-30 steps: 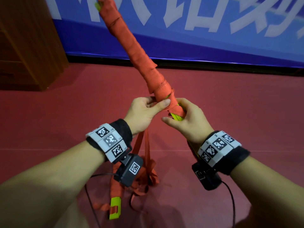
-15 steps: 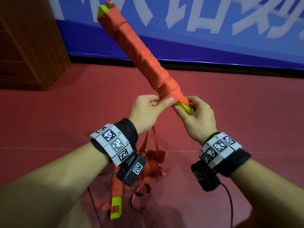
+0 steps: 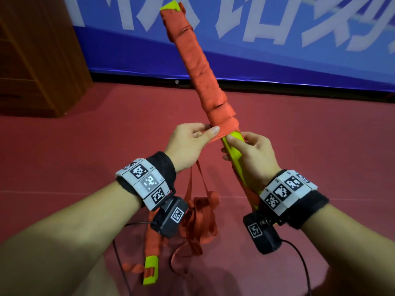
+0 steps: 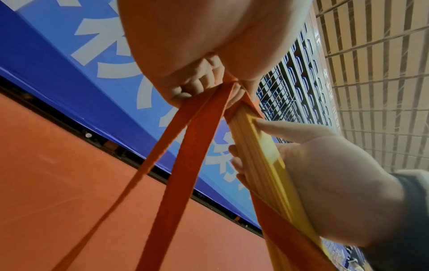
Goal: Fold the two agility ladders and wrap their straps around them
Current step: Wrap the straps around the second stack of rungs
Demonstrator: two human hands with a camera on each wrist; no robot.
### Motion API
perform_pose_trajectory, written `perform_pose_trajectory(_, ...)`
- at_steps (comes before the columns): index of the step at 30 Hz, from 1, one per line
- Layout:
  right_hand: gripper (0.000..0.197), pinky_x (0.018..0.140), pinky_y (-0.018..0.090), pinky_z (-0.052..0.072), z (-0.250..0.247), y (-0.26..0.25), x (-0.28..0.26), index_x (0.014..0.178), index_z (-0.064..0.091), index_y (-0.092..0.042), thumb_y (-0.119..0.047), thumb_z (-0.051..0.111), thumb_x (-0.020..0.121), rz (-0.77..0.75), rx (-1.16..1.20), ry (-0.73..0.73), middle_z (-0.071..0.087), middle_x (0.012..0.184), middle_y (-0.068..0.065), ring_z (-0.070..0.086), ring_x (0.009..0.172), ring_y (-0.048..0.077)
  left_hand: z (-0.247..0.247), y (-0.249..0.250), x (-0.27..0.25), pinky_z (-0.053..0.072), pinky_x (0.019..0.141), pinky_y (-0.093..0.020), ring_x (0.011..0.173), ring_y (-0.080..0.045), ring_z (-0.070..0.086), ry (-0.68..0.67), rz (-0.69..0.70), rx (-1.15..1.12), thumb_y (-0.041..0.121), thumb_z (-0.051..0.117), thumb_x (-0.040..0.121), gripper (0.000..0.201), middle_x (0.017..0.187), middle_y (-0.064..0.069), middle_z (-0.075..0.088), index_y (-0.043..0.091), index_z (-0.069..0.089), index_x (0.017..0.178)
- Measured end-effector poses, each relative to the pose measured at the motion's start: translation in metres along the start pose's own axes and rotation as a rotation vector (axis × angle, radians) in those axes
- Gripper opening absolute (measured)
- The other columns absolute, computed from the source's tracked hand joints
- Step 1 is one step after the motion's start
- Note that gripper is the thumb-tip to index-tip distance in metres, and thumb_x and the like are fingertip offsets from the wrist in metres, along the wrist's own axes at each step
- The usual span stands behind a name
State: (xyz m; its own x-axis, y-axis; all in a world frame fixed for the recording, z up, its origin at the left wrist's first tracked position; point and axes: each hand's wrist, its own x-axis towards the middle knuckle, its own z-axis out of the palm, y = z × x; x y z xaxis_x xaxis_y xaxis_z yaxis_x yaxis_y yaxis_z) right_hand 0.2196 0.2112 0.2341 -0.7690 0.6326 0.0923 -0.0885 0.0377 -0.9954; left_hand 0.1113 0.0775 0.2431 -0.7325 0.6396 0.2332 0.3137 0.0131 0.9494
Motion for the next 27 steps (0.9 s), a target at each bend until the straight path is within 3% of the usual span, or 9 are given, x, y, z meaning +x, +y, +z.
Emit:
perform_pose_trajectory(3, 0.010, 0.071, 0.040, 0.057, 0.000, -0.002, -0.001, 0.093, 0.069, -0.001, -0.011, 0.068, 0.095, 0.032, 0.049, -0.020, 0.069, 0.082, 0.018, 0.071, 0.078, 0.030, 0.001, 0.000, -0.001, 0.033, 0.054, -0.007, 0.048, 0.008, 0.048, -0.030, -0.011, -0.026, 0.021, 0.059, 0.103, 0.023, 0.045, 0.020, 0.051, 0.007, 0.071, 0.116)
perform_pose_trajectory(6, 0.018, 0.068, 0.039, 0.057, 0.000, -0.004, -0.002, 0.093, 0.068, -0.002, -0.017, 0.070, 0.083, 0.035, 0.054, -0.047, 0.068, 0.078, 0.015, 0.070, 0.075, 0.030, 0.002, -0.006, 0.001, 0.030, 0.057, -0.026, 0.056, -0.009, 0.038, -0.058, -0.019, -0.094, 0.027, 0.063, 0.101, 0.014, 0.061, 0.000, 0.044, 0.017, 0.071, 0.106)
perform_pose_trajectory(8, 0.028, 0.066, 0.035, 0.056, -0.002, -0.006, -0.004, 0.098, 0.067, -0.004, -0.020, 0.070, 0.075, -0.001, -0.045, -0.095, 0.068, 0.077, 0.011, 0.068, 0.071, 0.024, 0.003, -0.006, 0.001, 0.029, 0.057, -0.030, 0.058, -0.012, 0.036, -0.044, -0.033, -0.137, 0.027, 0.066, 0.098, 0.013, 0.067, -0.008, 0.041, 0.016, 0.069, 0.104)
perform_pose_trajectory(11, 0.039, 0.064, 0.030, 0.053, -0.007, -0.005, -0.003, 0.105, 0.064, -0.015, -0.023, 0.086, 0.075, -0.086, -0.353, -0.171, 0.069, 0.080, 0.003, 0.066, 0.067, 0.015, 0.003, -0.005, 0.002, 0.033, 0.054, -0.021, 0.054, -0.008, 0.039, 0.003, -0.029, -0.176, 0.024, 0.070, 0.095, 0.018, 0.059, 0.001, 0.045, 0.008, 0.067, 0.102)
perform_pose_trajectory(13, 0.049, 0.069, 0.035, 0.053, -0.011, -0.003, -0.001, 0.112, 0.059, -0.023, -0.035, 0.087, 0.074, -0.160, -0.602, -0.165, 0.068, 0.086, -0.003, 0.064, 0.073, 0.015, 0.005, -0.004, 0.002, 0.035, 0.054, -0.018, 0.051, -0.004, 0.040, 0.052, -0.014, -0.178, 0.022, 0.074, 0.092, 0.023, 0.052, 0.013, 0.046, 0.002, 0.064, 0.099)
perform_pose_trajectory(15, 0.058, 0.075, 0.040, 0.052, -0.013, -0.002, -0.002, 0.120, 0.053, -0.027, -0.042, 0.085, 0.074, -0.210, -0.761, -0.146, 0.066, 0.092, -0.006, 0.063, 0.081, 0.017, 0.008, -0.005, 0.001, 0.034, 0.054, -0.022, 0.053, -0.007, 0.039, 0.094, 0.011, -0.171, 0.022, 0.078, 0.089, 0.024, 0.051, 0.014, 0.046, 0.005, 0.061, 0.091)
perform_pose_trajectory(20, 0.073, 0.077, 0.044, 0.054, -0.010, 0.000, -0.005, 0.125, 0.038, -0.036, -0.052, 0.084, 0.071, -0.253, -0.870, -0.091, 0.067, 0.094, -0.008, 0.067, 0.088, 0.025, 0.014, -0.004, -0.003, 0.030, 0.050, -0.021, 0.047, -0.004, 0.034, 0.159, 0.038, -0.111, 0.025, 0.081, 0.085, 0.033, 0.048, 0.014, 0.047, 0.012, 0.051, 0.080)
perform_pose_trajectory(24, 0.068, 0.073, 0.043, 0.053, -0.009, 0.000, -0.005, 0.111, 0.034, -0.037, -0.050, 0.087, 0.069, -0.241, -0.849, -0.026, 0.063, 0.087, -0.013, 0.065, 0.081, 0.020, 0.017, -0.002, -0.003, 0.030, 0.051, -0.025, 0.047, -0.005, 0.034, 0.213, 0.053, -0.082, 0.025, 0.083, 0.084, 0.034, 0.051, 0.010, 0.048, 0.010, 0.052, 0.079)
perform_pose_trajectory(27, 0.065, 0.069, 0.042, 0.053, -0.010, -0.001, -0.005, 0.110, 0.036, -0.036, -0.048, 0.086, 0.070, -0.276, -0.853, 0.020, 0.061, 0.087, -0.011, 0.065, 0.080, 0.020, 0.018, 0.001, -0.005, 0.031, 0.051, -0.025, 0.048, -0.007, 0.035, 0.244, 0.064, -0.057, 0.029, 0.083, 0.083, 0.036, 0.054, 0.005, 0.049, 0.007, 0.054, 0.081)
